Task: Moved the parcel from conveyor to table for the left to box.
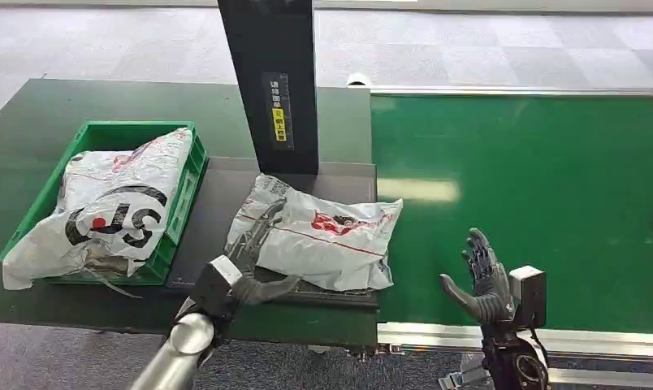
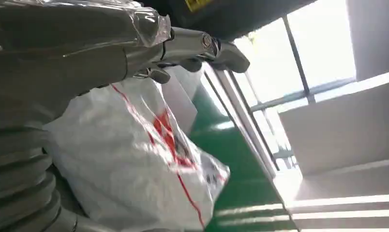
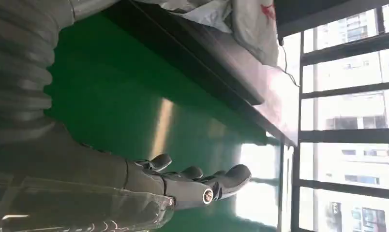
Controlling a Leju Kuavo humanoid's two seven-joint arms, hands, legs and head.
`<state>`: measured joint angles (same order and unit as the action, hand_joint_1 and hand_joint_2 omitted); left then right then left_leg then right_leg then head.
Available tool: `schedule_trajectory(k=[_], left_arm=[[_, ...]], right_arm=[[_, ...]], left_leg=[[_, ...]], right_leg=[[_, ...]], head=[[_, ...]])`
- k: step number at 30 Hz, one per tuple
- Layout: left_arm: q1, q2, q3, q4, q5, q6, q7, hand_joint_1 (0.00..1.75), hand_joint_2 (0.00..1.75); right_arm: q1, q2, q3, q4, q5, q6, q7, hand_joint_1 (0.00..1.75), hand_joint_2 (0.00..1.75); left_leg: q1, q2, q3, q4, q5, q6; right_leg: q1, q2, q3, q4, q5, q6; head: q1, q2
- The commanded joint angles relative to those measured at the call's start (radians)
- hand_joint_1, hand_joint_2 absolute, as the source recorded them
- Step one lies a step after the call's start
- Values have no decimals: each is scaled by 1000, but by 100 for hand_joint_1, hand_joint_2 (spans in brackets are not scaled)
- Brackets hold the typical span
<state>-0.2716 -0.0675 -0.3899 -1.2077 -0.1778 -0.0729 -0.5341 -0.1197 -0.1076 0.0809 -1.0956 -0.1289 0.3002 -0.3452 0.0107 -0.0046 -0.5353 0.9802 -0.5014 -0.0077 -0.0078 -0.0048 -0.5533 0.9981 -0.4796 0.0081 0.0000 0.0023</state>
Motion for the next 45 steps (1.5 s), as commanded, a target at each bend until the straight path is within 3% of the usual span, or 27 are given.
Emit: schedule_trajectory(k=[1, 2, 4, 6, 7, 16, 18, 19, 24, 25, 28, 31, 33, 45], left_arm=[[-159, -5, -199, 145, -303, 96, 97, 0, 175], [-193, -33, -237, 194, -429, 168, 146, 0, 175], [-244, -68, -261, 267, -508, 165, 229, 0, 175], [-311, -118, -249, 414, -564, 86, 418, 0, 175], [-331, -125, -256, 468, -594, 65, 467, 0, 175], [-337, -134, -241, 517, -607, 83, 444, 0, 175], [-349, -135, -255, 558, -668, 54, 545, 0, 175], [-356, -142, -241, 587, -679, 53, 559, 0, 175], [-393, -152, -211, 731, -777, 52, 609, 0, 175], [-389, -149, -209, 733, -786, 65, 605, 171, 175], [-354, -149, -150, 687, -775, 170, 532, 175, 175], [-343, -147, -132, 649, -777, 168, 523, 175, 175], [-319, -153, -73, 614, -718, 162, 497, 175, 175], [-259, -108, -31, 439, -686, 297, 353, 175, 175]], right_arm=[[-31, 30, -3, 25, 60, -21, -34, 0, 175], [-14, 36, -12, -7, 95, -39, -65, 0, 175], [4, 45, -14, -60, 119, -6, -110, 0, 175], [25, 70, -22, -120, 180, -27, -127, 0, 175], [30, 80, -16, -135, 201, -35, -145, 0, 0], [25, 88, -22, -124, 216, -36, -151, 0, 0], [14, 105, -29, -122, 224, -41, -176, 0, 0], [5, 115, -37, -116, 207, -21, -174, 0, 175], [-41, 129, -34, -91, 206, 15, -162, 0, 175], [-34, 132, -34, -102, 207, 13, -162, 0, 175], [14, 147, -58, -156, 203, -1, -123, 0, 175], [24, 148, -70, -157, 183, 14, -110, 0, 175], [19, 150, -83, -131, 89, 103, -86, 0, 175], [-15, 132, -77, -82, 13, 113, -76, 0, 175]], left_leg=[[0, 0, -1, -1, 2, 0], [0, -3, -1, 0, 1, 0], [0, -6, -2, 0, 2, 0], [0, -6, -2, 0, 2, 1], [0, -4, -2, 1, 2, 1], [0, 0, 1, -1, 1, 0], [0, 0, 0, 0, 1, 0], [0, 1, 1, -1, 1, 0], [0, 3, 1, -1, 1, 0], [0, 5, 1, -1, 1, 0], [0, 4, 3, -2, 2, 0], [0, 2, 6, -3, 2, 0], [0, 3, 6, -1, 1, 0], [0, 5, 7, -2, 2, 0]], right_leg=[[0, -1, -1, 0, 1, -1], [0, -3, -1, 0, 0, -1], [0, -6, -1, -1, 1, -1], [0, -6, 0, -1, 1, 0], [0, -4, -1, 0, 1, 0], [0, 1, 0, -1, 1, 0], [0, 0, 0, -1, 1, 0], [0, 1, 0, -1, 2, 0], [0, 3, 0, 0, 2, 0], [0, 4, 0, -1, 3, 0], [0, 3, 2, -2, 3, -1], [0, 3, 6, -2, 3, -1], [0, 2, 6, -1, 2, -1], [0, 4, 6, -2, 3, -1]], head=[[0, 0], [-1, 0], [-1, 0], [-1, 0], [-1, 0], [-1, 0], [-1, 0], [0, 0], [-1, 0], [0, 0], [-1, 0], [0, 0], [0, 0], [-1, 0]])
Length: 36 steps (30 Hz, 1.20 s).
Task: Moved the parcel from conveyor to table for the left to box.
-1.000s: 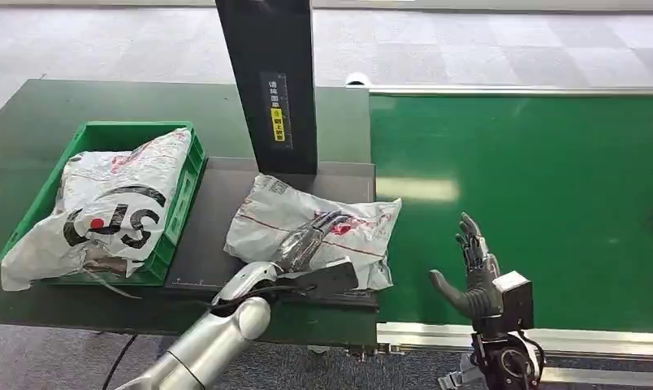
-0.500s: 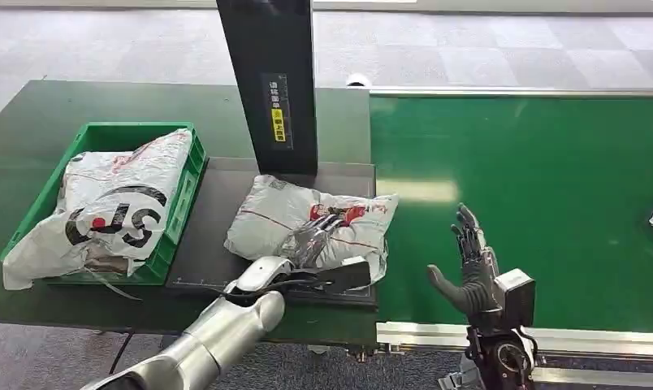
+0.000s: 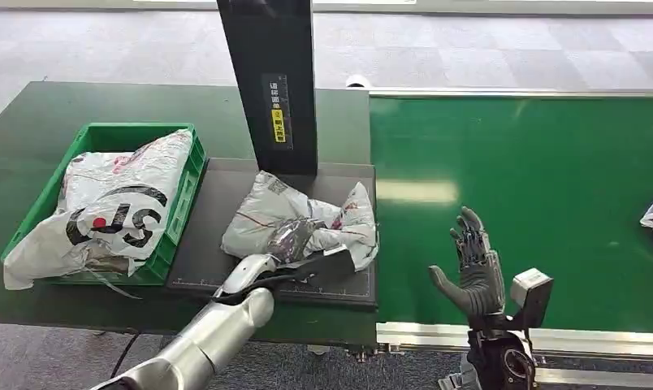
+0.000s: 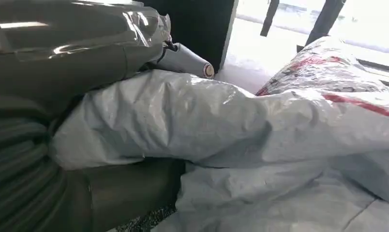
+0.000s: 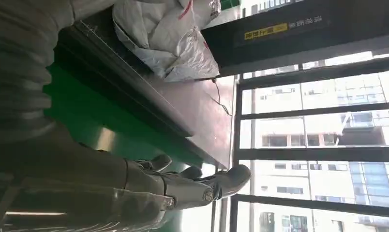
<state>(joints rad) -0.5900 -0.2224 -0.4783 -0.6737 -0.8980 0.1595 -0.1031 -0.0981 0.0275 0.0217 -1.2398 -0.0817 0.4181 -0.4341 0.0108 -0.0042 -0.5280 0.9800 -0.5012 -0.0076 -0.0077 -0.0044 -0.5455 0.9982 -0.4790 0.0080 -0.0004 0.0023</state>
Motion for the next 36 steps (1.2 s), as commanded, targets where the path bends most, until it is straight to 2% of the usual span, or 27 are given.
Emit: schedule_trajectory(k=[1, 2, 4, 7, 8, 9, 10, 13, 16, 17, 18, 19, 21, 23, 24, 26, 28, 36], left_arm=[[72, 56, 53, -128, 39, 107, -122, 175, 175], [118, 81, 37, -264, 109, 326, -417, 175, 175], [169, 123, 12, -427, 111, 292, -370, 175, 175], [173, 127, 10, -443, 109, 286, -361, 175, 175], [173, 127, 10, -443, 109, 286, -361, 175, 175], [176, 126, 9, -453, 110, 330, -392, 175, 175], [185, 144, -3, -504, 142, 413, -483, 175, 175], [210, 200, -5, -715, 161, 461, -509, 175, 175], [233, 241, 21, -889, 138, 510, -525, 175, 175], [245, 237, 58, -945, 88, 539, -560, 175, 175], [260, 205, 126, -1001, 13, 539, -595, 175, 175], [261, 181, 180, -1041, -63, 539, -595, 175, 175], [239, 183, 208, -1019, -101, 539, -574, 175, 175], [168, 243, 174, -958, -123, 533, -446, 175, 175], [149, 249, 180, -943, -102, 493, -414, 175, 175], [71, 270, 242, -856, -230, 399, -253, 175, 175], [-36, 295, 293, -732, -314, 349, -155, 175, 175], [-36, 289, 295, -722, -300, 356, -174, 175, 175]], right_arm=[[-35, -7, -9, 60, -43, -5, 16, 0, 175], [-44, -23, 16, 67, -60, 11, 14, 0, 175], [-58, -33, 31, 82, -73, 2, 8, 0, 175], [-59, -33, 32, 83, -74, 1, 7, 0, 175], [-59, -33, 32, 83, -74, 1, 7, 0, 175], [-58, -36, 35, 84, -76, -1, 6, 0, 175], [-55, -44, 41, 85, -81, -8, 2, 0, 175], [-53, -52, 35, 83, -91, -25, -8, 0, 175], [-35, -57, 25, 71, -94, -35, -11, 0, 175], [-30, -59, 23, 73, -94, -36, -10, 0, 175], [-26, -60, 20, 77, -97, -37, -13, 0, 175], [-18, -62, 18, 77, -98, -38, -18, 0, 175], [-3, -64, 12, 70, -99, -38, -26, 0, 175], [42, -66, -2, 22, -95, -44, -30, 0, 175], [54, -66, -7, 9, -95, -45, -29, 0, 175], [95, -60, -30, -37, -87, -45, -24, 0, 175], [117, -52, -50, -67, -78, -40, -12, 0, 175], [111, -46, -55, -63, -73, -37, -7, 0, 175]], left_leg=[[0, 4, -1, -3, 2, 0], [0, 3, -1, -1, 1, 0], [0, 5, -2, -1, 1, 0], [0, 6, -6, -1, 1, 0], [0, 2, -5, 0, 0, 0], [0, 2, -5, -1, 1, 0], [0, 2, -5, -1, 0, 0], [0, 6, -7, -1, 1, 0], [1, 4, -10, 2, 0, 0], [1, 4, -9, 1, 0, 0], [0, 4, -9, 1, 0, 0], [0, 3, -8, 0, 0, 0], [1, 4, -9, 1, 0, 0], [0, 0, -9, 0, 0, 0], [0, -1, -9, 0, 1, 0], [1, -3, -10, 1, 1, -1], [0, -4, -11, 1, 3, -1], [0, 4, -8, 0, 3, -1]], right_leg=[[0, 4, -3, -2, 3, -1], [0, 3, -2, -1, 2, -1], [0, 5, -5, -1, 2, -1], [0, 6, -8, 0, 2, -1], [0, 2, -6, 0, 1, 0], [0, 2, -6, -1, 1, 0], [0, 2, -6, -1, 1, 0], [0, 6, -9, -1, 3, -1], [1, 4, -11, 2, 1, -1], [1, 4, -11, 1, 1, -1], [1, 3, -11, 1, 0, -1], [0, 3, -10, 1, 0, -1], [1, 4, -10, 1, 1, -1], [1, 0, -9, 0, 0, 0], [1, -1, -9, 0, 0, -1], [1, -3, -10, 1, 0, -1], [1, -4, -12, 2, 1, -2], [0, 3, -10, 0, 3, -2]], head=[[0, 0], [0, 0], [0, 0], [0, 0], [0, 0], [0, 0], [0, 0], [0, 0], [0, 0], [0, 0], [0, 0], [0, 0], [-1, 0], [0, 0], [0, 0], [0, 0], [0, 0], [0, 0]])
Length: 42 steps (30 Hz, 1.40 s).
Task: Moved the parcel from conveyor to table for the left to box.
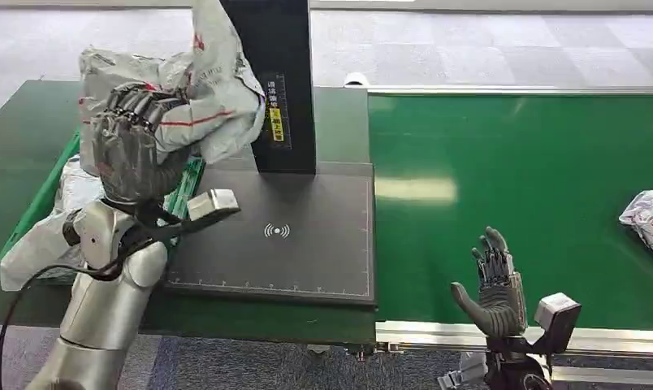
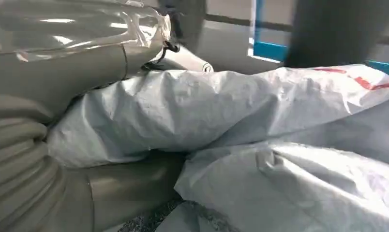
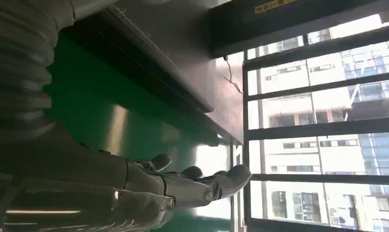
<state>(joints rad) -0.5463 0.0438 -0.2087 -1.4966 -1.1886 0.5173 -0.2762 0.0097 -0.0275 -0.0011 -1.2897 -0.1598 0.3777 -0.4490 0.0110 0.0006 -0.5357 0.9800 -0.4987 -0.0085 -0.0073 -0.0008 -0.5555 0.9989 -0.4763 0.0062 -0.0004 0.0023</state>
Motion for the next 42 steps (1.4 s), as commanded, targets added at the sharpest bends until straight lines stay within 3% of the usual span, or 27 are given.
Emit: schedule_trajectory(k=[1, 18, 19, 22, 25, 26, 28, 31, 32, 42], left_arm=[[-80, 23, 26, 101, -9, -2, -1, 175, 175], [-80, 23, 26, 101, -9, -2, -1, 175, 175], [-125, 45, 49, 157, -104, -52, 139, 175, 175], [-292, 109, 122, 422, -76, -110, 198, 175, 175], [-442, 154, 183, 690, -135, -160, 335, 175, 175], [-493, 179, 195, 802, -191, -205, 454, 175, 175], [-546, 212, 206, 935, -207, -267, 495, 175, 175], [-592, 210, 221, 1050, -196, -345, 505, 175, 175], [-602, 214, 203, 1125, -223, -504, 573, 175, 175], [-589, 233, 192, 1175, -217, -591, 571, 175, 175]], right_arm=[[3, 9, -32, -13, 5, 3, 8, 0, 175], [3, 9, -32, -13, 5, 3, 8, 0, 175], [4, 14, -36, -14, 15, 6, 14, 0, 175], [9, 12, -33, -8, 22, 7, 18, 0, 175], [34, 19, -47, -25, 28, 5, 21, 0, 175], [38, 30, -54, -31, 39, 6, 28, 0, 175], [35, 42, -58, -30, 53, 5, 35, 0, 175], [19, 31, -60, -6, 55, -2, 39, 0, 175], [11, 26, -63, 4, 49, -5, 42, 0, 175], [-14, 23, -58, 42, 45, -11, 35, 0, 175]], left_leg=[[0, -1, -1, -1, 0, 1], [0, -1, -2, 0, 0, 0], [0, -1, -2, 0, 0, 0], [0, -1, -3, 1, 1, 0], [1, -1, -4, 2, 2, -1], [1, -1, -2, 1, 1, -1], [1, 1, -2, 1, 1, -1], [1, 4, -1, 0, 3, -3], [2, 5, -1, 0, 2, -2], [1, 5, -4, 0, 2, -2]], right_leg=[[0, -1, 0, -1, 0, 0], [0, -1, -2, 0, 0, 0], [0, -1, -1, -1, 0, 0], [1, -1, -3, 0, 1, -1], [1, -1, -3, 2, 1, -2], [1, -1, -2, 2, 1, -1], [1, 1, -3, 2, 2, -2], [1, 4, -4, 2, 3, -2], [2, 4, -4, 2, 3, -2], [1, 4, -5, 2, 2, -2]], head=[[0, 0], [0, 0], [0, 0], [0, 0], [0, 0], [0, 0], [0, 0], [0, 0], [0, 0], [0, 0]])
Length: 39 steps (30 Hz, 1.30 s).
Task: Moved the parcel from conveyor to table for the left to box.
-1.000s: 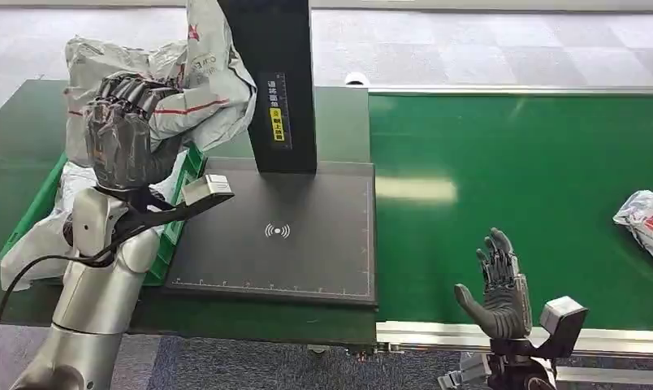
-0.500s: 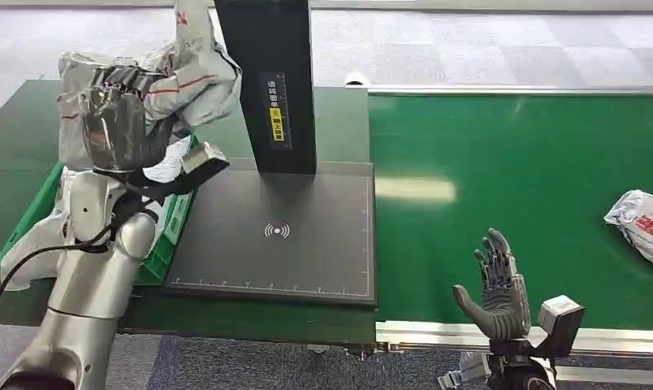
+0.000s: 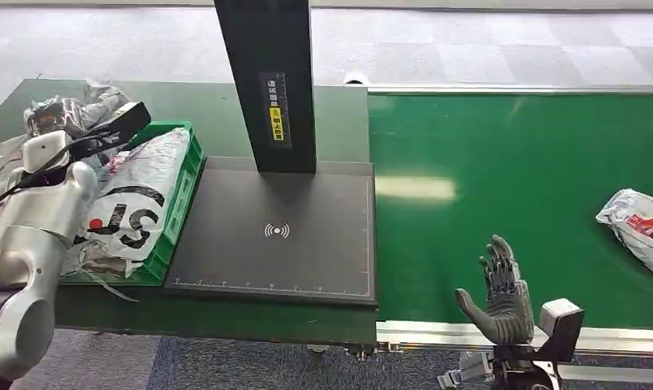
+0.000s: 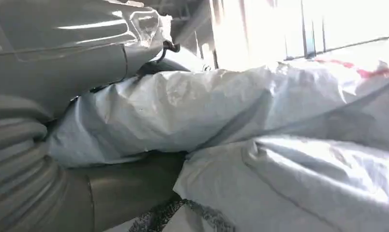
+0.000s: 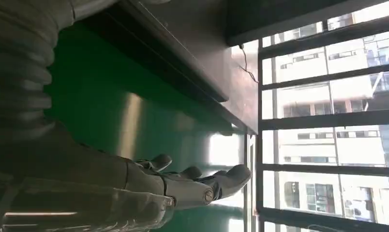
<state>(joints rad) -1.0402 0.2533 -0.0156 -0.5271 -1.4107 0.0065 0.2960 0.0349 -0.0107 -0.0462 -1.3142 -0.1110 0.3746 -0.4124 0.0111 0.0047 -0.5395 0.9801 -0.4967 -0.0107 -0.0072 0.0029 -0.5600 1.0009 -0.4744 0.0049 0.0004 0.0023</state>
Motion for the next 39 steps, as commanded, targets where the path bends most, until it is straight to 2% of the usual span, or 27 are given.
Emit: schedule_trajectory(k=[1, 2, 5, 7, 8, 10, 13, 19, 23, 24, 25, 28, 29, 31, 33, 35, 39], left_arm=[[-86, 26, 7, 204, 22, -105, -14, 175, 175], [-82, 25, 15, 202, 37, -119, -32, 175, 175], [-47, -6, 113, 182, 221, -302, -239, 175, 175], [-2, -19, 118, 145, 291, -342, -308, 175, 175], [30, -36, 153, 103, 397, -401, -414, 175, 175], [60, -49, 142, 58, 429, -398, -411, 175, 175], [101, -43, 126, -9, 549, -473, -433, 175, 175], [106, -34, 108, -20, 574, -478, -425, 175, 175], [137, -20, 79, -25, 731, -518, -461, 175, 175], [139, -25, 87, -27, 748, -501, -465, 0, 175], [133, -38, 95, -22, 767, -430, -440, 0, 175], [101, -74, 83, -43, 745, -76, -381, 0, 175], [106, -74, 74, -76, 693, 76, -379, 0, 175], [110, -64, 58, -101, 635, 228, -371, 0, 175], [115, -41, 16, -112, 537, 426, -379, 0, 175], [130, -38, 4, -133, 481, 581, -419, 0, 175], [177, -50, 17, -222, 422, 692, -457, 0, 175]], right_arm=[[-38, 10, -18, 65, -4, -11, -1, 0, 175], [-36, 11, -20, 61, -4, -13, -1, 0, 175], [-20, 11, -38, 43, 2, -13, 2, 0, 175], [-12, 12, -47, 32, 6, -7, 6, 0, 175], [-7, 8, -47, 23, 9, -4, 10, 0, 175], [-4, 7, -50, 15, 10, -2, 15, 0, 175], [-6, 6, -44, 10, 10, 4, 22, 0, 175], [-8, 5, -42, 13, 10, 4, 21, 0, 175], [-28, -1, -31, 30, 8, 4, 26, 0, 175], [-29, 0, -31, 29, 8, 3, 26, 0, 175], [-26, 4, -31, 21, 9, 2, 25, 0, 175], [-7, 13, -36, -10, 6, 0, 28, 0, 175], [-5, 17, -36, -14, 7, 0, 28, 0, 175], [-5, 19, -27, -14, 6, 1, 28, 0, 175], [-8, 15, -12, -9, -4, -6, 27, 0, 175], [-6, 13, -1, -9, -13, -12, 23, 0, 175], [9, 11, 7, -15, -19, -18, 18, 0, 175]], left_leg=[[1, 0, 0, 0, 0, 0], [0, 0, 0, 0, 0, 0], [0, -1, 0, -1, 1, 0], [0, -2, 1, -2, 1, 0], [0, -2, 1, -2, 1, 0], [-1, -2, 1, -1, 1, 1], [0, -3, 0, -1, 1, 1], [-1, -8, -1, -1, 1, 1], [-2, -9, -1, -1, 2, 2], [-1, -8, 0, -2, 2, 2], [-2, -9, 0, -1, 2, 2], [-1, -15, -2, 0, 2, 2], [-1, -16, -3, 1, 2, 2], [0, -16, -5, 2, 3, 2], [0, -10, -3, 1, 2, 2], [-1, -7, -3, 0, 2, 2], [-1, -7, -1, 0, 2, 2]], right_leg=[[1, 0, 0, -1, 1, 0], [1, 0, 0, 0, 0, 0], [1, -1, 0, -1, 1, -1], [0, -2, 0, -2, 1, 0], [0, -2, 0, -2, 1, 0], [-1, -2, 0, -2, 0, 0], [0, -3, 0, -1, 0, 0], [-1, -8, 1, -2, 0, 0], [-2, -8, 1, -2, 0, 0], [-2, -7, 2, -3, 1, 0], [-2, -8, 2, -2, 0, 0], [-1, -13, 2, -2, 0, 1], [-1, -14, 1, -1, -1, 1], [-1, -15, 0, -1, 0, 1], [-1, -10, 0, -1, 0, 0], [-1, -7, 0, -1, 1, 0], [-1, -6, 0, -1, 1, 1]], head=[[0, 0], [0, 0], [0, 0], [0, 0], [0, 0], [-1, 0], [-1, 0], [0, 0], [0, 0], [0, 0], [-1, 0], [-1, 0], [0, 0], [0, 0], [0, 0], [0, 0], [0, 0]])
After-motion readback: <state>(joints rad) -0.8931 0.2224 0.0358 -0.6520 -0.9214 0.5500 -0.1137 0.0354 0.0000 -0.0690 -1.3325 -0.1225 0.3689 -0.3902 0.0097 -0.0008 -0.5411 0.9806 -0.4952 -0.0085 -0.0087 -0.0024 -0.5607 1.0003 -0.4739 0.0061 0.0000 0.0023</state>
